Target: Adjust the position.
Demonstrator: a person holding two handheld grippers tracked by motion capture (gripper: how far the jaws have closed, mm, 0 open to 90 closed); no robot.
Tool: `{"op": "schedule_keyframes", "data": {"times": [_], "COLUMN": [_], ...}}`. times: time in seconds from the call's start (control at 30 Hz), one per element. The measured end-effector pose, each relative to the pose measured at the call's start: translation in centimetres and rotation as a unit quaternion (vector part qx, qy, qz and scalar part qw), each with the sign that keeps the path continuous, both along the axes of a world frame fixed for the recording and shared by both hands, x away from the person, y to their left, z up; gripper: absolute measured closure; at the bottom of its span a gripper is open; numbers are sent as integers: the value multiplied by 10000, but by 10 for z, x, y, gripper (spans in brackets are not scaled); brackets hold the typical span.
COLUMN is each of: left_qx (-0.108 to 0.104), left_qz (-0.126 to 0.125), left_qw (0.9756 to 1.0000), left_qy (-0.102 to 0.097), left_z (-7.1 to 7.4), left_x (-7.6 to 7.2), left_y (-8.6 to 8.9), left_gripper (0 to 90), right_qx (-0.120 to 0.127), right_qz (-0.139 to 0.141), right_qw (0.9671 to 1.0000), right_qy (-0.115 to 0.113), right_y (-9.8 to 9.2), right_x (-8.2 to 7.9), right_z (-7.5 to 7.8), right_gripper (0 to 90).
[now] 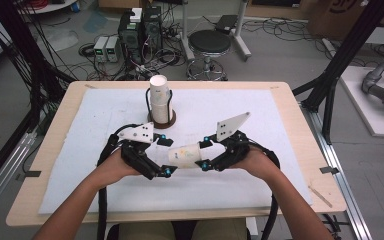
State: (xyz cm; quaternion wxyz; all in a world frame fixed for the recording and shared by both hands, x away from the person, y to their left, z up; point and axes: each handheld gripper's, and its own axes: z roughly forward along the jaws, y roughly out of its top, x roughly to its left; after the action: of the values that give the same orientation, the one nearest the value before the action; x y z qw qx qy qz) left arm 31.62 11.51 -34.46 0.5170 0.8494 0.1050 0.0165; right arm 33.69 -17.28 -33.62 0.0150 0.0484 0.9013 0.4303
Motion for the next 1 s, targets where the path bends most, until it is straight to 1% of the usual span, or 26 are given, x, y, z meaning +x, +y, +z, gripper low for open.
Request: {"op": "schedule_keyframes", "data": {"times": [0.07, 0.17, 0.27, 0.33, 0.4, 0.43, 0.53, 0.63, 0.7, 0.8, 0.93, 1.0], "left_qx": [183, 315, 432, 570, 650, 696, 821, 891, 982, 1098, 1242, 1298], "left_qz": [-21, -79, -65, -101, -138, -149, -180, -161, -152, -149, -139, -135], "left_qw": [9998, 9995, 9990, 9983, 9978, 9975, 9964, 9959, 9950, 9938, 9922, 9914], "left_qy": [-60, -66, -48, -45, -42, -39, -57, -57, -67, -52, -30, -12], "left_z": [0, 1, 1, 1, 0, 0, 1, 0, -1, -3, -4, -5], "left_x": [0, 2, 2, 3, 3, 3, 4, 5, 5, 6, 7, 8], "left_y": [-1, -3, -6, -7, -10, -11, -14, -16, -17, -19, -21, -22], "left_gripper": [137, 147, 154, 155, 160, 163, 167, 178, 181, 190, 201, 206], "right_qx": [-106, -328, -564, -650, -744, -835, -979, -1137, -1273, -1396, -1627, -1774], "right_qz": [37, 81, 104, 137, 158, 148, 183, 217, 226, 277, 314, 335], "right_qw": [9999, 9994, 9982, 9976, 9969, 9962, 9947, 9928, 9911, 9891, 9853, 9826], "right_qy": [-33, -93, -172, -215, -213, -218, -269, -303, -311, -375, -418, -444], "right_y": [2, 7, 12, 15, 18, 20, 24, 28, 32, 37, 42, 46], "right_x": [0, 0, 0, 1, 1, 0, 0, 0, 0, -1, -1, -2], "right_z": [2, 7, 10, 11, 13, 14, 15, 17, 19, 20, 21, 21], "right_gripper": [378, 378, 378, 378, 378, 378, 378, 378, 378, 379, 379, 379]}}
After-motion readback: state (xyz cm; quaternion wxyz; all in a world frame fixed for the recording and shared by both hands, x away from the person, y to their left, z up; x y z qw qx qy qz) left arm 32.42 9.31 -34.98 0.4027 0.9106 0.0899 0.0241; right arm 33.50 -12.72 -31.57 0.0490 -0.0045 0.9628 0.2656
